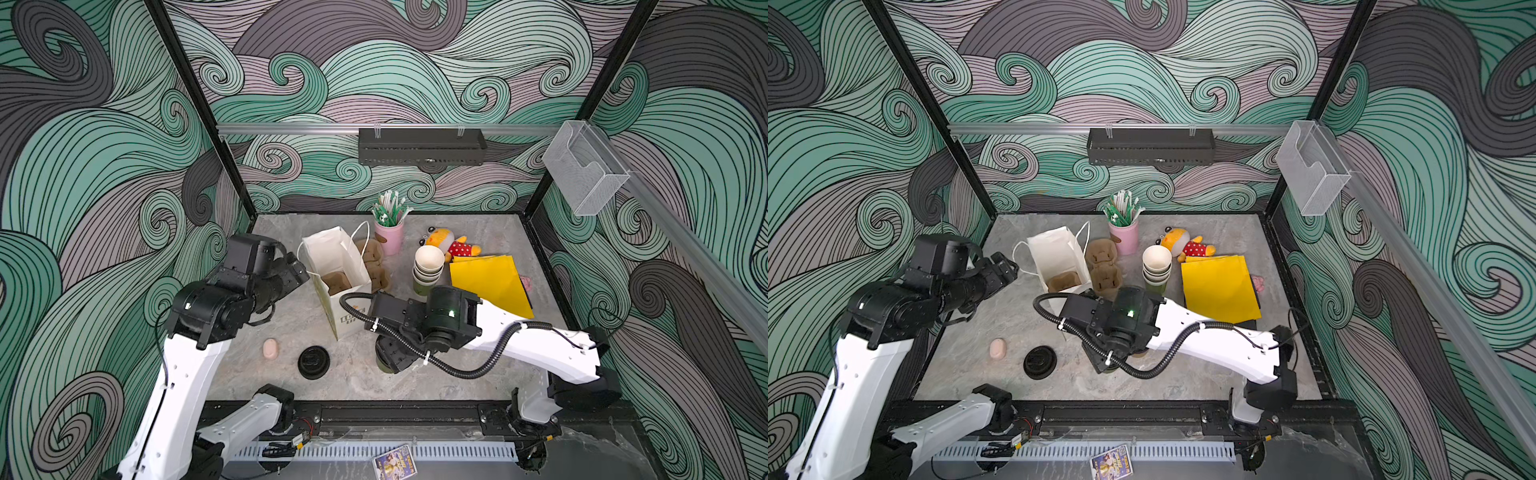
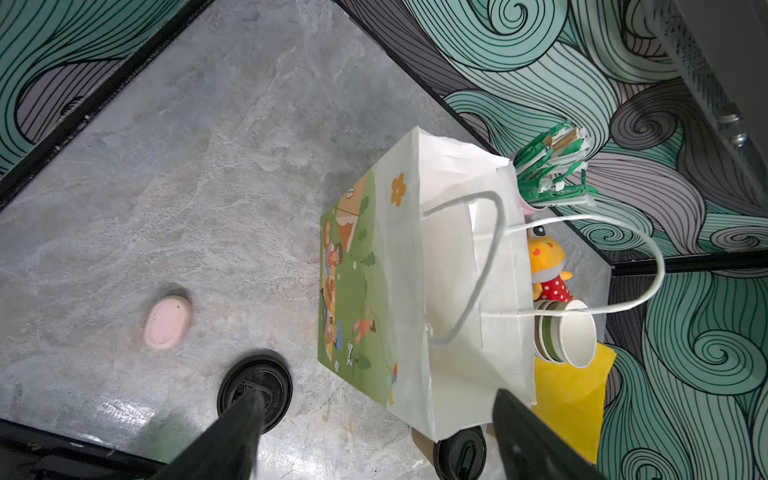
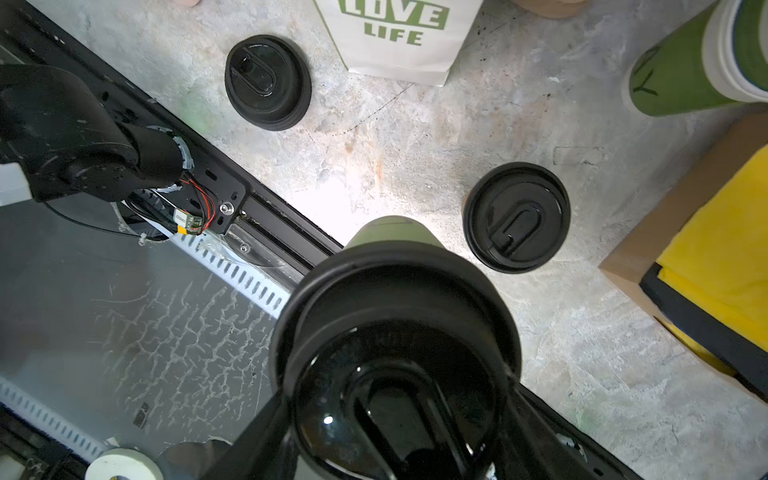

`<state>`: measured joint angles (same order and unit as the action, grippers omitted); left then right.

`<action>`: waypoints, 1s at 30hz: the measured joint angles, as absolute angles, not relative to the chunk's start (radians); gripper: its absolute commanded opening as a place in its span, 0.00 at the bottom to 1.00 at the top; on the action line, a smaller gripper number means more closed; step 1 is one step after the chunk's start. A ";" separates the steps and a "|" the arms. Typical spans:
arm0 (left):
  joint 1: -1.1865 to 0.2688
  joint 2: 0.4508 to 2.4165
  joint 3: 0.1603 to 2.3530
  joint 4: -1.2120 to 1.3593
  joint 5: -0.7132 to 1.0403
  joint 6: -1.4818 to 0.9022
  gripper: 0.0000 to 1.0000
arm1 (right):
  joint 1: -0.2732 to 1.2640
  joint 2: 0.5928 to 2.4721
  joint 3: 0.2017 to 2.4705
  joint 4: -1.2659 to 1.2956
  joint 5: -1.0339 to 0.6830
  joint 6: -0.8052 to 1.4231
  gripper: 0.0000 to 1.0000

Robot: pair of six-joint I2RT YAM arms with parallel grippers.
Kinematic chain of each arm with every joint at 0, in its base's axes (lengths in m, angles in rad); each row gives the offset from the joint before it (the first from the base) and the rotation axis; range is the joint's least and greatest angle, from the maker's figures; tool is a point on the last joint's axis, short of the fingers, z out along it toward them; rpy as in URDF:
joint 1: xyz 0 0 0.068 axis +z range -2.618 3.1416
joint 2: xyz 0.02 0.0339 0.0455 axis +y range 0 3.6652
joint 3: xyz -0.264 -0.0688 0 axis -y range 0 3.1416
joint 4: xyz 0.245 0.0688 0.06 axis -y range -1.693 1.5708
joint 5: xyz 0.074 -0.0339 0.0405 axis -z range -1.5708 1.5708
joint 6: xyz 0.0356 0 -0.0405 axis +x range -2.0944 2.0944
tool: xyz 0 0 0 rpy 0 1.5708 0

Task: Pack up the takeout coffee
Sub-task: 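Lift the lidded green cup with the right gripper toward the bag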

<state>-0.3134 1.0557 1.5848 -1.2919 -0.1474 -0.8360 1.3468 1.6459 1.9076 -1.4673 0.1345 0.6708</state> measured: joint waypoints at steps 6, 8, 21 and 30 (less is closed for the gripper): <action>-0.279 1.186 1.606 -1.261 -0.083 -0.787 0.96 | 1.342 1.594 1.959 -1.522 0.167 0.720 0.60; -0.264 1.220 1.605 -1.251 -0.061 -0.771 0.94 | 1.338 1.581 1.978 -1.530 0.177 0.731 0.60; -0.223 1.273 1.501 -1.164 0.062 -0.701 0.40 | 1.254 1.559 2.154 -1.548 0.200 0.706 0.60; -0.223 1.271 1.475 -1.136 0.106 -0.704 0.08 | 1.196 1.611 2.318 -1.552 0.175 0.653 0.59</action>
